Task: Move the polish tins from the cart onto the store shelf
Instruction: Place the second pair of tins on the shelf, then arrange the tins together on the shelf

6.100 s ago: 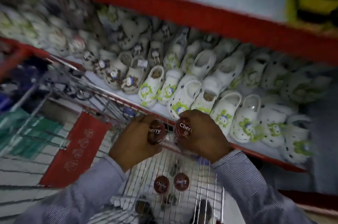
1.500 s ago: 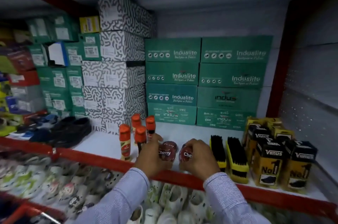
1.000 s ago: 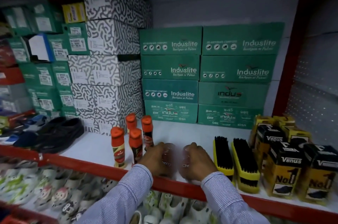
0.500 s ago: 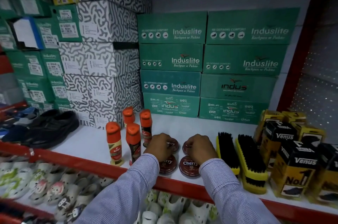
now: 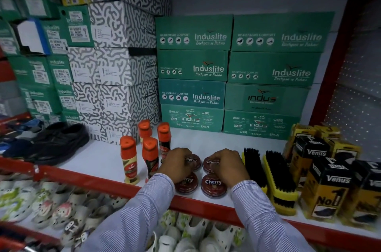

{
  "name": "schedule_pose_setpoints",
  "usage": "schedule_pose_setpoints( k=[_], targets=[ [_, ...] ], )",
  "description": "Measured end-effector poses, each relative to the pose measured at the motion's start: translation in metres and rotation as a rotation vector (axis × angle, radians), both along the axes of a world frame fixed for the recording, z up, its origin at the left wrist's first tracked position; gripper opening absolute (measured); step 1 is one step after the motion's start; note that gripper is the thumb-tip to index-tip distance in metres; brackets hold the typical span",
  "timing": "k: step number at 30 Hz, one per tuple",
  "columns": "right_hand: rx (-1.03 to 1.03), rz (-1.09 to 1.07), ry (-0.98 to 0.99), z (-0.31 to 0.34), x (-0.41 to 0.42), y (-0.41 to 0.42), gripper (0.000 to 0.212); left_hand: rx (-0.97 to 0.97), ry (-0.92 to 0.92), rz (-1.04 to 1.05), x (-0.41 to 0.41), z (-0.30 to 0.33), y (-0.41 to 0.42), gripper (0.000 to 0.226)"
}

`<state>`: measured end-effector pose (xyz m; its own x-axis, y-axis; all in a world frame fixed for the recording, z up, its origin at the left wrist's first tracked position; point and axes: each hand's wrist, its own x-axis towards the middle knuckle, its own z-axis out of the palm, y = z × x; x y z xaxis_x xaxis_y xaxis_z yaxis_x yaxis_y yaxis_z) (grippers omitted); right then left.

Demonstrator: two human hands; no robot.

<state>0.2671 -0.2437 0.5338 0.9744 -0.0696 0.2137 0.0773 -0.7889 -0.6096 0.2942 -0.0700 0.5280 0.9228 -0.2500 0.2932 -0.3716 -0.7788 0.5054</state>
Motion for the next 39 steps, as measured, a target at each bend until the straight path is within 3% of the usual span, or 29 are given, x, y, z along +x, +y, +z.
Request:
schedule_pose_setpoints(
  k=[3, 7, 12, 31, 34, 39],
  targets=[
    [-0.034, 0.041, -0.015, 0.003, -0.020, -0.003, 0.021, 0.010, 0.014, -0.044, -0.011, 0.004, 0.011, 0.024],
    [-0.140, 0.103, 0.069, -0.002, -0.044, 0.001, 0.025, 0.098, 0.097, -0.059, -0.027, -0.001, 0.020, 0.042],
    [-0.136, 0.082, 0.015, -0.009, -0.056, 0.011, 0.015, 0.076, 0.090, -0.095, -0.039, -0.004, 0.019, 0.033],
    [-0.083, 0.038, 0.008, -0.013, -0.059, 0.015, 0.017, 0.043, 0.103, -0.056, -0.048, -0.004, 0.022, 0.029],
    [-0.042, -0.012, -0.090, 0.002, -0.074, 0.002, 0.025, 0.063, 0.033, -0.046, -0.054, 0.006, 0.015, 0.035],
    [-0.126, -0.097, -0.297, 0.032, -0.102, -0.050, 0.036, 0.052, -0.109, -0.197, -0.071, 0.024, -0.036, 0.055]
  ],
)
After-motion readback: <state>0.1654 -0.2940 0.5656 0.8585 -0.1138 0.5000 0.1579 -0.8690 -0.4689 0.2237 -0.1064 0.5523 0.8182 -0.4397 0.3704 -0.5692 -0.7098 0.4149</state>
